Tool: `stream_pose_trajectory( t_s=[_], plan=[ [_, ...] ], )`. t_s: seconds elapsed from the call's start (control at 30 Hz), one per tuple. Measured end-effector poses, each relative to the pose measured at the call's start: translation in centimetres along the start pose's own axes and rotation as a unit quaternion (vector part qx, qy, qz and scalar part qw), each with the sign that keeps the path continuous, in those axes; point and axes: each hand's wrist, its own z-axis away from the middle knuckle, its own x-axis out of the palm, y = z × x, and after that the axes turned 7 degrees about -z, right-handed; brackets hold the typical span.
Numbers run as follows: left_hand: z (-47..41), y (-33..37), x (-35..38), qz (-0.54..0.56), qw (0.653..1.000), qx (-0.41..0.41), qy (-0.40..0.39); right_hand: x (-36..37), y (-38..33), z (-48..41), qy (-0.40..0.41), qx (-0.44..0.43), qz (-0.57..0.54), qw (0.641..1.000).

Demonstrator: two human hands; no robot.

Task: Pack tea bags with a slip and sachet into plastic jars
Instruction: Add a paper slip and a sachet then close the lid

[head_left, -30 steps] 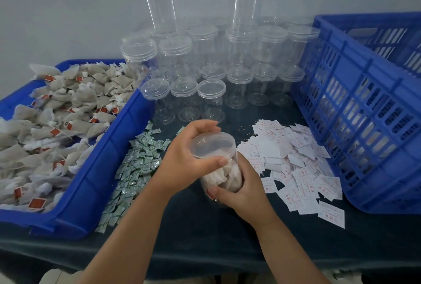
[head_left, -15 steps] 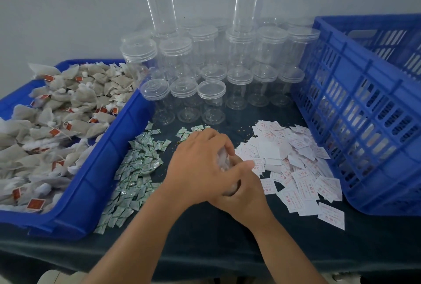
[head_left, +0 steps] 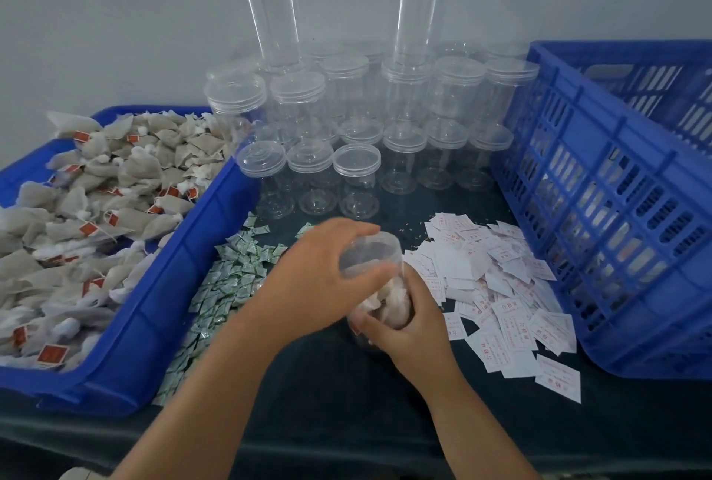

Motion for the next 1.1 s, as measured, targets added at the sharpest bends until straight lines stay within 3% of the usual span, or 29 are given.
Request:
stream_pose_trajectory(
  t_s=[0.07,0.13,0.2,0.27,0.4,0.53,0.7,0.87,0.97,1.1],
  plan=[
    [0.7,0.8,0.7,-0.02,0.999,-0.03,-0.037,0.3,0.1,-0.1,0.005,-0.002,0.049,0.999],
    [1.2,2.1,1.7,-0.019,0.998,-0.049,-0.018,0.4,0.2,0.0,-0.009,-0.006,0.072,0.997],
    [1.1,3.2,2.0,0.017,0.997,-0.036,0.064,0.1,0.2,0.3,-0.023,0.005,0.018,1.0],
    [0.7,3.1,1.6,0.107,0.991,0.018,0.084,-0.4,-0.2,0.6,-0.049,0.03,-0.072,0.996],
    [0.0,0.3,0.0,0.224,0.968,0.1,-0.062,-0.8,-0.3,0.7,-0.084,0.09,-0.129,0.984],
    [0.2,-1.6,-0.3,0.156,0.987,0.04,-0.01,-0.4,-0.4,0.3,-0.06,0.046,-0.071,0.995],
    [2.4,-1.4,0.6,0.064,0.996,-0.014,-0.053,0.3,0.4,0.7,-0.004,-0.002,0.061,0.998],
    [2.1,1.6,2.2,0.144,0.983,-0.074,0.087,-0.1,0.1,0.8,-0.026,-0.008,-0.013,1.0],
    [1.7,1.7,2.6,0.225,0.968,-0.066,0.086,-0.7,0.1,0.8,-0.043,0.024,-0.056,0.997],
    [1.2,0.7,2.3,0.252,0.966,-0.034,0.056,-0.7,0.2,0.6,-0.042,0.044,-0.056,0.997]
  ],
)
